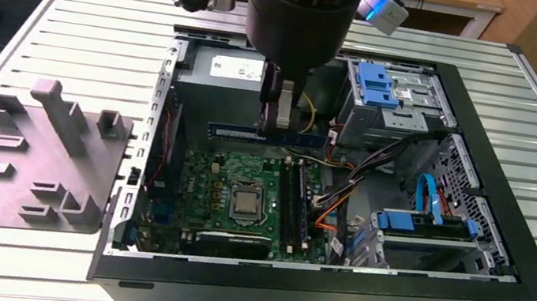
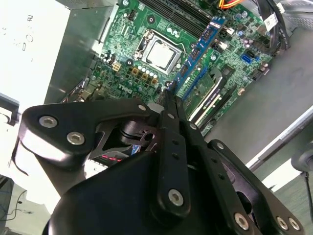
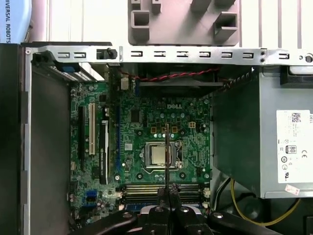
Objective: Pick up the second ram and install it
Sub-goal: 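Pick up the second ram and move it above second insertion slot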
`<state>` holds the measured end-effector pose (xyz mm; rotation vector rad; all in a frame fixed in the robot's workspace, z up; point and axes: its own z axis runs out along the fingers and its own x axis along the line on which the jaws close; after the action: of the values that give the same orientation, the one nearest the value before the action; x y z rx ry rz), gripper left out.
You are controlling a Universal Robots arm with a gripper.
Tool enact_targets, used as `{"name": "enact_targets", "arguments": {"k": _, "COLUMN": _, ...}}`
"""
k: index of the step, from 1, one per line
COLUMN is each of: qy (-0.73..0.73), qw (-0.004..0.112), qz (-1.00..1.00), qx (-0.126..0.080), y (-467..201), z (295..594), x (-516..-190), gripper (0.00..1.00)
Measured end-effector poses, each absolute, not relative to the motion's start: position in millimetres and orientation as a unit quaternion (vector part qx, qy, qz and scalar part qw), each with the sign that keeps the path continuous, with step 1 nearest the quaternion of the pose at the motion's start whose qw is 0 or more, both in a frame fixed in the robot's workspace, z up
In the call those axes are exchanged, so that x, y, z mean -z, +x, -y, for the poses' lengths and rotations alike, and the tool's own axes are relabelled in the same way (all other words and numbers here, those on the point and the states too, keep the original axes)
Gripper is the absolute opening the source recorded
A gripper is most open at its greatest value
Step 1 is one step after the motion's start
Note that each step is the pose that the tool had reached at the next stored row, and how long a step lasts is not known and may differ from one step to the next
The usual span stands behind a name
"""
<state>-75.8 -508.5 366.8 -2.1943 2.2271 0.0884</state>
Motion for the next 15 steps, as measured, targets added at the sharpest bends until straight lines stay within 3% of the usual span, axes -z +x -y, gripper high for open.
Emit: {"name": "enact_targets", "arguments": {"k": 15, "qy": -0.701, "qw": 0.016, "qz": -0.712, "qx": -0.038, "y": -69.5, "z": 495.9, "x": -346.6, "gripper": 0.11}}
